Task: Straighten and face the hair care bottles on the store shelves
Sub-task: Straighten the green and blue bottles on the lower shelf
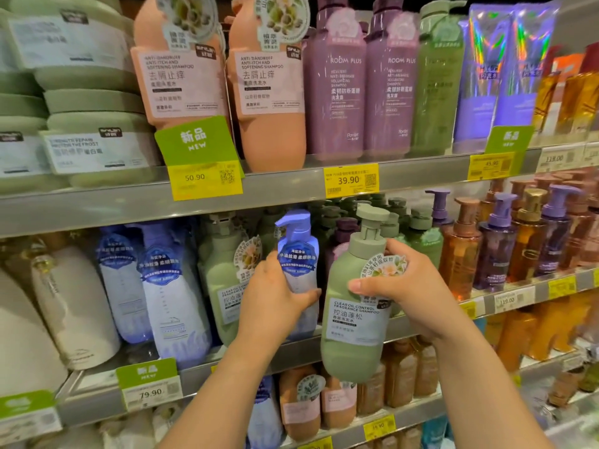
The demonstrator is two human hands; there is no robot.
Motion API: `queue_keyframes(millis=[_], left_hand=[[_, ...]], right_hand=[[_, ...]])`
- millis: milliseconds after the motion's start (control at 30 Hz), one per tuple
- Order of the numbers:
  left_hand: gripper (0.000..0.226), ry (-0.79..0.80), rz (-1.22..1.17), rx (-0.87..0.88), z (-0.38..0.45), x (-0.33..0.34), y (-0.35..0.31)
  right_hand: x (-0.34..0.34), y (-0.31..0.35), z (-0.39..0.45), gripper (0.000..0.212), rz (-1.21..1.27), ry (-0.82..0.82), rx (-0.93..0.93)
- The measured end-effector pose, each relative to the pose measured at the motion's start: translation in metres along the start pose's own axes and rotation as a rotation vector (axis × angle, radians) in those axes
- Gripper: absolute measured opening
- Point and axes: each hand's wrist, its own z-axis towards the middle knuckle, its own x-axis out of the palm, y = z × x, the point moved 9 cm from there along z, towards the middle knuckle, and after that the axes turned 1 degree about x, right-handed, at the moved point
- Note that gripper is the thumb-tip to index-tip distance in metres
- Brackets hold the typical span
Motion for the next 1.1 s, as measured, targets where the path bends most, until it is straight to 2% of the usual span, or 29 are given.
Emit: queue_keyframes(millis=[167, 333, 533, 633, 800, 933, 1100], left_hand=[[0.069, -0.026, -0.088, 0.047, -0.017, -0.011, -0.004], [0.085, -0.205, -0.111, 0.000, -0.030, -0.057, -0.004], [0.080, -0.193, -0.262, -0.020, -0.049, -0.114, 0.004], [0.082, -0.191, -0.277, -0.041, -0.063, -0.139, 0.020], [0.086, -0.279, -0.272, -0.103, -0.081, -0.191, 0.057], [0.081, -0.341, -0.180, -0.131, -0.082, -0.227, 0.081], [0.073, -0.395, -0.199, -0.207, -0.072, -0.242, 0.115]], right_hand=[[0.002, 0.008, 0.002, 0.061, -0.035, 0.024, -0.020], [0.008, 0.017, 0.004, 0.060, -0.062, 0.029, -0.043], [0.031, 0.019, 0.012, 0.063, -0.015, 0.029, -0.067], [0.048, 0.016, 0.017, 0.067, 0.008, 0.040, -0.065], [0.070, 0.013, 0.020, 0.071, -0.029, 0.027, -0.107], [0.077, 0.014, 0.024, 0.060, -0.009, -0.028, -0.136], [0.085, 0.016, 0.032, 0.063, -0.016, -0.014, -0.148]])
